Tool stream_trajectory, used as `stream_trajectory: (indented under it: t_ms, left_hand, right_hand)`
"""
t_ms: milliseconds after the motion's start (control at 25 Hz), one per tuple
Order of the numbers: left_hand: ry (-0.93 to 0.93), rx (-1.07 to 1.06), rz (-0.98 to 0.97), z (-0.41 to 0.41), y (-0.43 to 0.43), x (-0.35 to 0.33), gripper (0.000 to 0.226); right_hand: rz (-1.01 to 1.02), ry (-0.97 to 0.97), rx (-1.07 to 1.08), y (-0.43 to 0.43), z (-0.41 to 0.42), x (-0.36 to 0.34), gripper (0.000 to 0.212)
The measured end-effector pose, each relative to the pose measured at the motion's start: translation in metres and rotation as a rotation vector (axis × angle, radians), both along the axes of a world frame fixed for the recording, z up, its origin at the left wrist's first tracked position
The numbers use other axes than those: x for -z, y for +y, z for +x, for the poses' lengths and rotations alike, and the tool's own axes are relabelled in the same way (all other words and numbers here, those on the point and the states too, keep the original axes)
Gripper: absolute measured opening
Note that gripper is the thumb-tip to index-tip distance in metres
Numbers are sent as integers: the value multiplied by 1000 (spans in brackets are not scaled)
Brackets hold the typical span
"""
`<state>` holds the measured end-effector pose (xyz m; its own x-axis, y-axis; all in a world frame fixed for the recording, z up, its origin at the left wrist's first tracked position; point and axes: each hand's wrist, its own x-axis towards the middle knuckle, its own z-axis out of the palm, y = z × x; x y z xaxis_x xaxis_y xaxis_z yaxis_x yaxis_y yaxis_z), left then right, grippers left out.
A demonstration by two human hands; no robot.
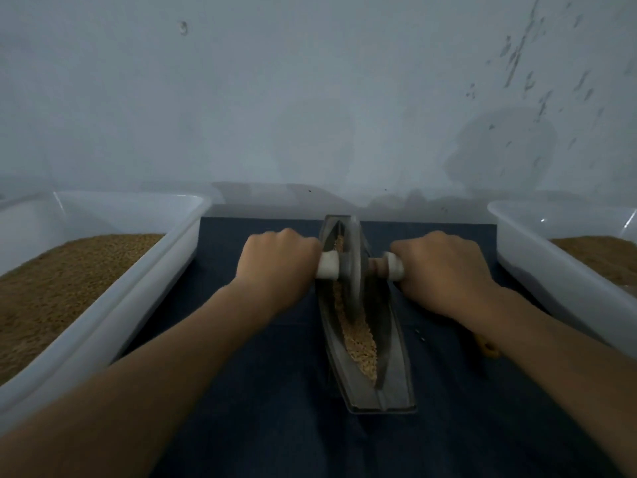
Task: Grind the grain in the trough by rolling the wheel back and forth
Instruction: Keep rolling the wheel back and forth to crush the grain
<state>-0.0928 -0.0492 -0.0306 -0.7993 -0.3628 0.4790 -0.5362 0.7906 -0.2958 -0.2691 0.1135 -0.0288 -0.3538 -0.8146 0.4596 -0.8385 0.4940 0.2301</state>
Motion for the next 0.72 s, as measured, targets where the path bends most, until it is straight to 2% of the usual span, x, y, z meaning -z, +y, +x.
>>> stream_trajectory:
  t_ms: [80,200,320,440,560,640,720]
  left_hand:
    - [30,55,-40,25,16,11,36]
    - [26,79,-90,38,25,5,50]
    - [-8,31,-9,18,10,9,35]
    - [4,-45,81,-17,-16,2,8]
    - [-4,-78,158,-31,-27,-5,9]
    - [-12,-57,137,-20,-19,-4,6]
    - [12,-12,57,2,-2,4,22]
  right_hand:
    - [-25,142,-86,25,16,1,57]
    - [11,137,-100,41,26,-6,66]
    - [58,136,16,22,15,1,49]
    - [22,29,35,-21,-5,-9,25]
    - [88,-22,40,-45,-12,-24,9]
    - [76,-8,47,-32,-5,-21,13]
    - [29,33,20,-2,7,-7,32]
